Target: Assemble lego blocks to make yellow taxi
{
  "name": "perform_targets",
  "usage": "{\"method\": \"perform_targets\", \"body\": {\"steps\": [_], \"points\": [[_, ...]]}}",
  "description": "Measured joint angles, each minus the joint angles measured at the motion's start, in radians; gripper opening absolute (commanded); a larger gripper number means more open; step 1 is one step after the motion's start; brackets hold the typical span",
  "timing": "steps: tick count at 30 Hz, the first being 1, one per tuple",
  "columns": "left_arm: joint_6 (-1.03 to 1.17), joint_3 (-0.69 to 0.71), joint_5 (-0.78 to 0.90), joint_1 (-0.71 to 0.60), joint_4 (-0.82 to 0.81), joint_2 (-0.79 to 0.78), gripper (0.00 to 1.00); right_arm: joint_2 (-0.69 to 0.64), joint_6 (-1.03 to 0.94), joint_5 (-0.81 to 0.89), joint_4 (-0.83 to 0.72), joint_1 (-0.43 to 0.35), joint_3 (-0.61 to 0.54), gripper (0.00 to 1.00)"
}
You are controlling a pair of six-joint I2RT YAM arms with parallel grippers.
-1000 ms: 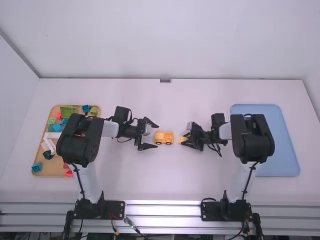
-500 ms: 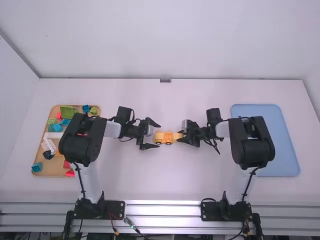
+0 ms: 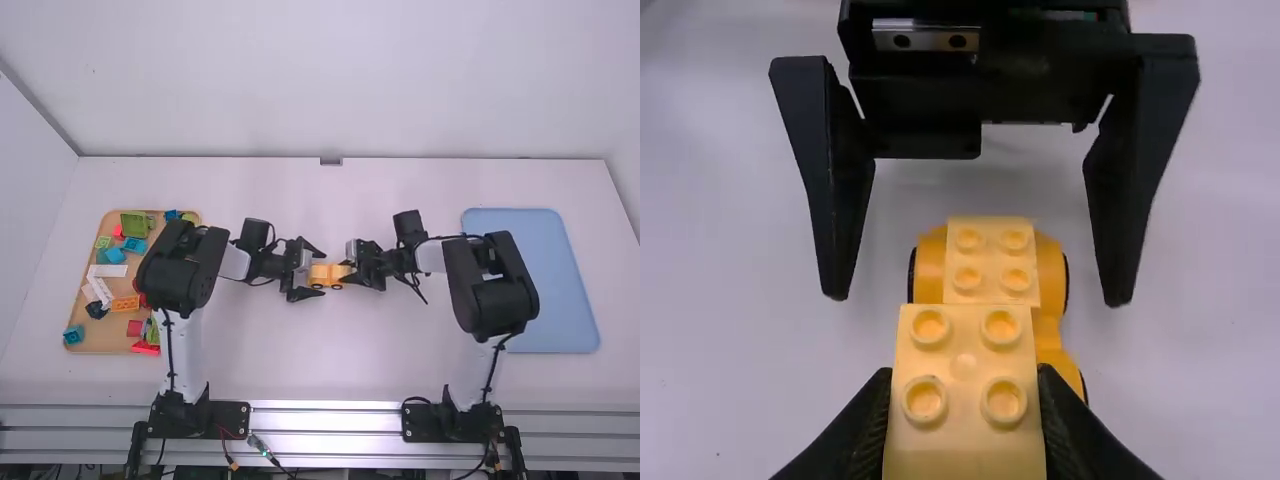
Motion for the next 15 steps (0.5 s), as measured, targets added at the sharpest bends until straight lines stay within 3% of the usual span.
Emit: {"method": "perform_targets", "body": {"steps": [7,15], "points": [[-0.008,0.0,-0.021,-0.023,-0.013,0.0,0.98,0.0,0.021,0.041,0.039,0.029,0.0,0.0],[-0.007,0.0,-0.076,-0.054,-0.012,0.0,0.82,0.0,0.05,0.06,0.047,0.03,0.0,0.0]]}}
